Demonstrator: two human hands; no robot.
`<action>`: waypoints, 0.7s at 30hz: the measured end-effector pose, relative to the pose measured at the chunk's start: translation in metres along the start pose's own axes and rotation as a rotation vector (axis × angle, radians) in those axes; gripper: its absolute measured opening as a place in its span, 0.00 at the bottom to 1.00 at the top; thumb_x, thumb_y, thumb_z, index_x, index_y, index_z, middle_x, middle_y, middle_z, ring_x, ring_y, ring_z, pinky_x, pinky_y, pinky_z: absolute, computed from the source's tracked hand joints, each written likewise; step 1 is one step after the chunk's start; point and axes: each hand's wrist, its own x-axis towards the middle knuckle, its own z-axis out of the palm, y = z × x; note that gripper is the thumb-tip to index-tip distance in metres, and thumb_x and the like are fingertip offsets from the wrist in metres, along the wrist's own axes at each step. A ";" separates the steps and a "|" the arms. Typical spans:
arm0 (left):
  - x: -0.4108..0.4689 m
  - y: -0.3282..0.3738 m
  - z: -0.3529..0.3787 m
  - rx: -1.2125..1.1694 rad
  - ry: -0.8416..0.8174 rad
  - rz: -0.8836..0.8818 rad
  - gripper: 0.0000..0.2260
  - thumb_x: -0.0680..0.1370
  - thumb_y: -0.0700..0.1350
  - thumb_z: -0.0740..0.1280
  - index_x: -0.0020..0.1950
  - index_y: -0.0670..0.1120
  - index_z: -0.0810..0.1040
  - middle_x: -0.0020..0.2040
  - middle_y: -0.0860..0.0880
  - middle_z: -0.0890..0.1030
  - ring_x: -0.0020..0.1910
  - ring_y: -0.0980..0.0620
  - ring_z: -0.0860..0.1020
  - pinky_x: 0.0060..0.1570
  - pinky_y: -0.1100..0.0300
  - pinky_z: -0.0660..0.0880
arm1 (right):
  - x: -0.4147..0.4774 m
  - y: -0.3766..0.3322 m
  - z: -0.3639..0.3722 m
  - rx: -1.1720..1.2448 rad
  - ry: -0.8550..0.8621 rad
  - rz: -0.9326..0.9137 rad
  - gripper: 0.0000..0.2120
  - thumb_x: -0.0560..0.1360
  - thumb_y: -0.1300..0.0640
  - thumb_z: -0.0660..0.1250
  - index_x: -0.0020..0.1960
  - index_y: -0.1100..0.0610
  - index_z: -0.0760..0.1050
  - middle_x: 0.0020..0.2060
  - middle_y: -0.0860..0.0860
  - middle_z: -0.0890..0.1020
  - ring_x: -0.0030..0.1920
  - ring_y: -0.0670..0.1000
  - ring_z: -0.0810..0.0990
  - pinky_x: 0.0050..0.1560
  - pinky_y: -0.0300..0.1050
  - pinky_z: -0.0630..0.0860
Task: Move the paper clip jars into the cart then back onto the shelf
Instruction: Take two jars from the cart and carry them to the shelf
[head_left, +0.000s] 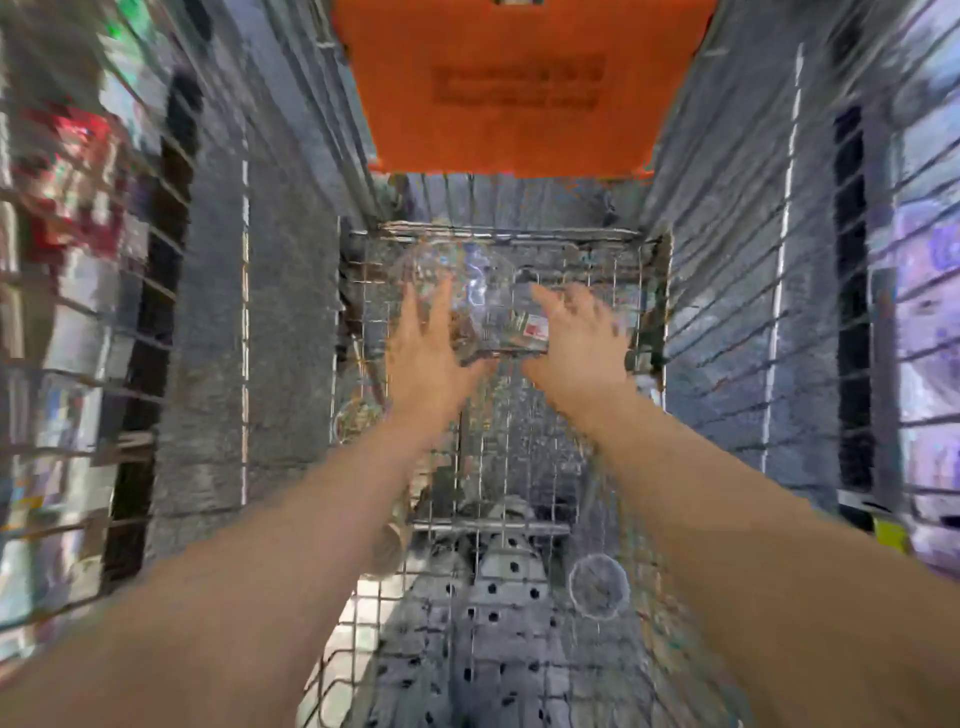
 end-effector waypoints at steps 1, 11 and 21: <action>0.008 -0.004 0.006 0.015 -0.023 0.015 0.44 0.70 0.53 0.73 0.76 0.55 0.48 0.77 0.41 0.49 0.74 0.42 0.55 0.70 0.47 0.60 | 0.007 0.003 0.005 -0.049 -0.015 -0.015 0.38 0.70 0.44 0.71 0.74 0.43 0.55 0.74 0.53 0.58 0.72 0.58 0.59 0.69 0.60 0.58; 0.041 -0.007 0.025 0.033 -0.086 0.053 0.28 0.72 0.39 0.71 0.70 0.48 0.67 0.69 0.44 0.64 0.66 0.46 0.67 0.67 0.56 0.64 | 0.032 0.006 0.035 -0.117 0.010 -0.025 0.27 0.77 0.53 0.64 0.72 0.44 0.58 0.64 0.54 0.75 0.68 0.58 0.68 0.72 0.65 0.47; 0.010 0.031 -0.044 -0.162 0.022 0.048 0.22 0.72 0.42 0.70 0.65 0.46 0.70 0.61 0.45 0.66 0.53 0.51 0.71 0.52 0.67 0.67 | -0.007 -0.029 -0.021 0.277 0.098 0.038 0.22 0.78 0.54 0.64 0.69 0.52 0.61 0.52 0.55 0.78 0.49 0.58 0.79 0.50 0.55 0.77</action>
